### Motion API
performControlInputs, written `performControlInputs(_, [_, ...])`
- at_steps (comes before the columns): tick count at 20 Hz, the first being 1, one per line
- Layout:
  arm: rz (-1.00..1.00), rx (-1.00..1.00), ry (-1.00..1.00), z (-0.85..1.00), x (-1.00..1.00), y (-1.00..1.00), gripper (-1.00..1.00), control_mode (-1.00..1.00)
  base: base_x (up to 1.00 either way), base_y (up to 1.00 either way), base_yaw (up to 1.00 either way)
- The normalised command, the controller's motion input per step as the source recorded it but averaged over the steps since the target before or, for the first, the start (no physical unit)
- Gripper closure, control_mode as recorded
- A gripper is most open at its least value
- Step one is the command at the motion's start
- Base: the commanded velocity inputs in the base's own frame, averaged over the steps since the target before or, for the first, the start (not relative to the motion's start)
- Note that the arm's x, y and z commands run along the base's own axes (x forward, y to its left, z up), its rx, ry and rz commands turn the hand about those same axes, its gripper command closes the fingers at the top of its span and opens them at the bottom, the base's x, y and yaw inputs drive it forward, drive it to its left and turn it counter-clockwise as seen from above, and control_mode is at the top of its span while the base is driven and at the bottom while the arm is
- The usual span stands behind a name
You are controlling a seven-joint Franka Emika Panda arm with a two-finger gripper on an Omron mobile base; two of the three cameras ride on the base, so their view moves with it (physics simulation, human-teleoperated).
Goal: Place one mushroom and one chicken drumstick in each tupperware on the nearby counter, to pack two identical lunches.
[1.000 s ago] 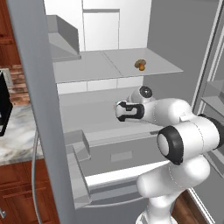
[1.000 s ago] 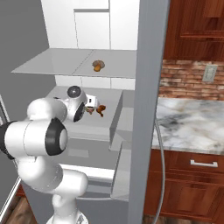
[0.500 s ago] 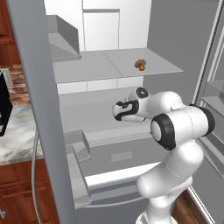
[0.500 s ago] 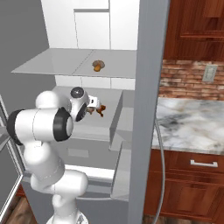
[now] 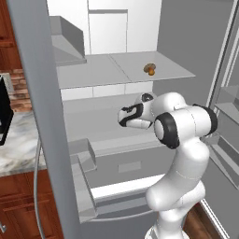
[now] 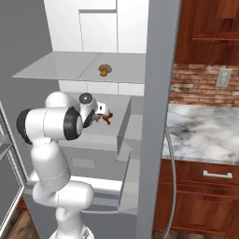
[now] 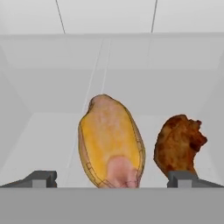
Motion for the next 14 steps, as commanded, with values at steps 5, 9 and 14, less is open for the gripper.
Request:
performControlInputs(5, [-0.01, 0.00, 0.05, -0.30, 0.11, 0.07, -1.00, -1.00, 0.00, 0.00, 0.00])
performControlInputs(9, [-0.02, 0.00, 0.05, -0.25, 0.16, 0.08, -1.00, -1.00, 0.00, 0.00, 0.00])
performControlInputs(14, [-0.02, 0.00, 0.04, -0.28, 0.17, 0.09, -1.00, -1.00, 0.00, 0.00, 0.00])
